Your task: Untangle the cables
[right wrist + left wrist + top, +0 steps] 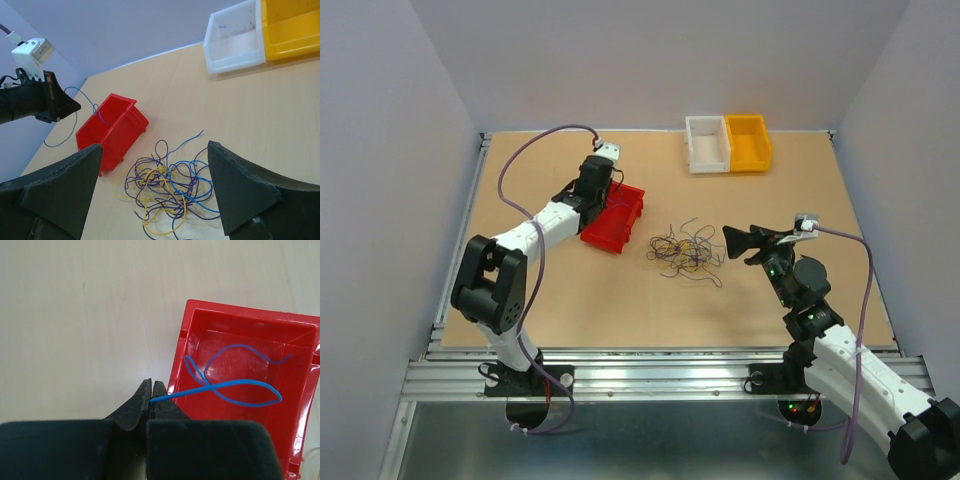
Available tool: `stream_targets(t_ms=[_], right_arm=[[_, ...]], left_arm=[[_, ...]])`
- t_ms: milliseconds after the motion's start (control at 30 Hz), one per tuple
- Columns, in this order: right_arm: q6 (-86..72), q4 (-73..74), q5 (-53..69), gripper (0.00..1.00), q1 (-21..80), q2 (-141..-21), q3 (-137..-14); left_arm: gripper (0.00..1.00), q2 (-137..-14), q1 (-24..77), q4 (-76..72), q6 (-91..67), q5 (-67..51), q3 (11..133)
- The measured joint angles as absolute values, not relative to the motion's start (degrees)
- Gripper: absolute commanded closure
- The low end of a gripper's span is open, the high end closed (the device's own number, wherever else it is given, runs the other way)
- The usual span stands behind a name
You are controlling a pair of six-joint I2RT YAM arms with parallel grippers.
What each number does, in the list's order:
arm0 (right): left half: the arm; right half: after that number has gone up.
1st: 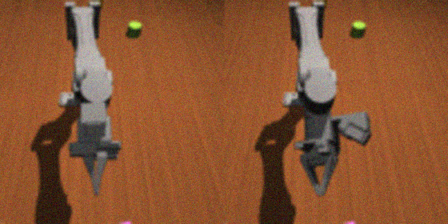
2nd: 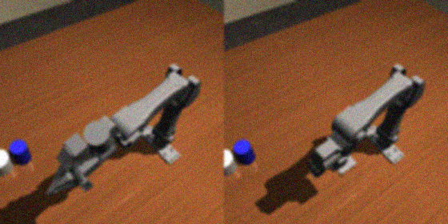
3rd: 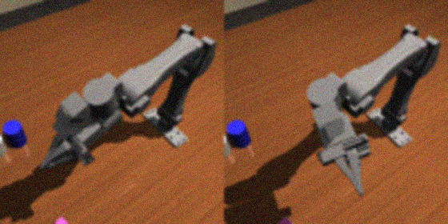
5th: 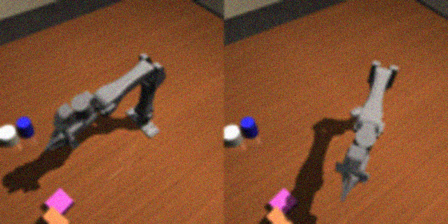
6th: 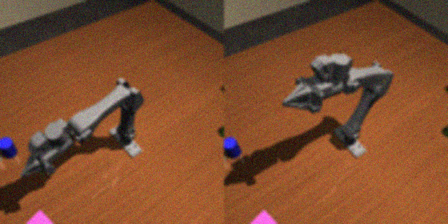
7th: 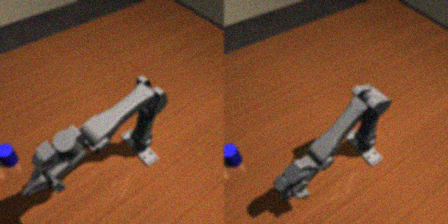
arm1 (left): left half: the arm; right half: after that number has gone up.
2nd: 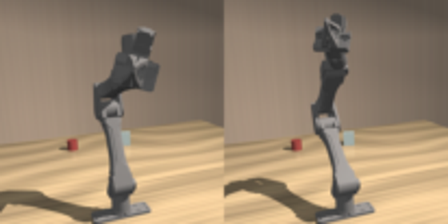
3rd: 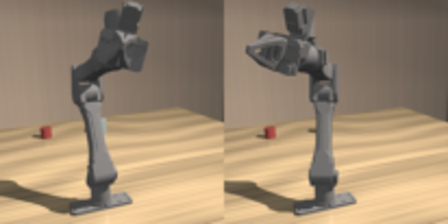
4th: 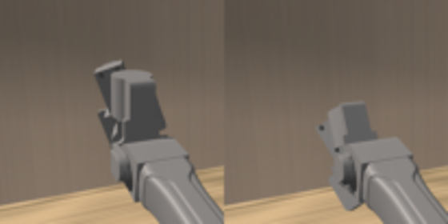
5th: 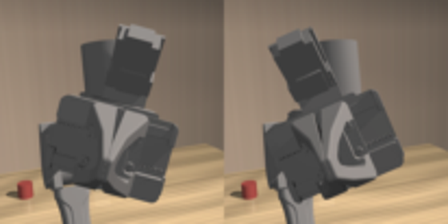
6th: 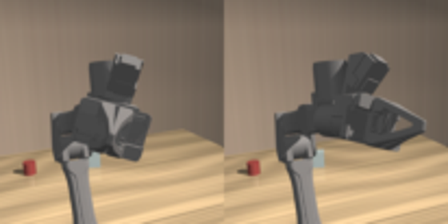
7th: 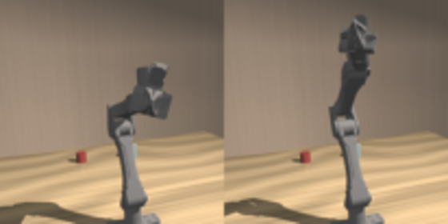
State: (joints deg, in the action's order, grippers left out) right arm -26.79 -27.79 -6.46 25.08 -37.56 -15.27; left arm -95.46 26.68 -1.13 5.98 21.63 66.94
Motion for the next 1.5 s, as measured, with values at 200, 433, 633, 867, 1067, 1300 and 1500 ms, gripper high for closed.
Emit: stream_targets(t_ms=[200,433,633,867,1067,1300,1500], right_arm=[[-26.8,-27.8,-6.5,0.09,25.1,-37.9,-15.3],[-26.8,-27.8,-6.5,0.09,25.1,-38.0,-15.3],[-26.8,-27.8,-6.4,0.09,25.1,-38.0,-15.3],[-26.8,-27.8,-6.4,0.09,25.1,-38.0,-15.3],[-26.8,-27.8,-6.4,0.09,25.1,-37.8,-15.3],[-26.8,-27.8,-6.4,0.09,25.1,-37.1,-15.3],[-26.8,-27.7,-6.3,0.09,25.1,-37.1,-15.3]], left_arm=[[1.00,-100.0,28.8,-0.5,4.1,21.3,68.9],[1.00,-104.3,31.2,0.3,3.8,19.5,69.6],[1.00,-108.7,31.3,0.2,4.0,18.7,72.1],[1.00,-109.2,31.1,-2.6,8.1,15.5,72.1],[1.00,-109.9,30.9,-3.8,10.5,11.1,72.1],[1.00,-111.5,28.4,-3.3,10.6,5.7,72.1],[0.81,-111.4,26.2,-2.5,10.2,2.4,72.1]])
